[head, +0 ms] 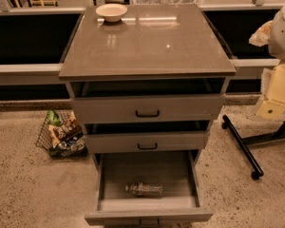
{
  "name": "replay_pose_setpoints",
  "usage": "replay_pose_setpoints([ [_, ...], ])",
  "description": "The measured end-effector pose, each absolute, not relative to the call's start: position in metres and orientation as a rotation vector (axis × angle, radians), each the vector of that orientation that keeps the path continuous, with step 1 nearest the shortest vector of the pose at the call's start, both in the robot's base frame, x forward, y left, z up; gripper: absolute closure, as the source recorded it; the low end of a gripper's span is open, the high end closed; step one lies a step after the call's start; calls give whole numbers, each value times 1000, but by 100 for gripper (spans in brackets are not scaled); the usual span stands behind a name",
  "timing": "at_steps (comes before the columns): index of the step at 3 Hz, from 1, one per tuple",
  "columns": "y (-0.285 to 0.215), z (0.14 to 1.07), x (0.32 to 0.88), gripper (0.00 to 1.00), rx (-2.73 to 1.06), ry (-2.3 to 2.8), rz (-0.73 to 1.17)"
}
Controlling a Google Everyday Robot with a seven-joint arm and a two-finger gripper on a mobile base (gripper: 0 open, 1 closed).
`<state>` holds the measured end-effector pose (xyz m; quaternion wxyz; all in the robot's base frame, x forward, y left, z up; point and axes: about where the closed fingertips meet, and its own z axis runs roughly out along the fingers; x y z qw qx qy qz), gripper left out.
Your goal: Pick water bottle from bottom drawer and place on counter
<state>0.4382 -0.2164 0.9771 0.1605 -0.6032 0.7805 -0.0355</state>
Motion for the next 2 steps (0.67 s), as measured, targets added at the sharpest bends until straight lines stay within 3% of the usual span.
replay_pose_setpoints([
  [2, -202, 933, 440, 0, -1772, 2214, -86],
])
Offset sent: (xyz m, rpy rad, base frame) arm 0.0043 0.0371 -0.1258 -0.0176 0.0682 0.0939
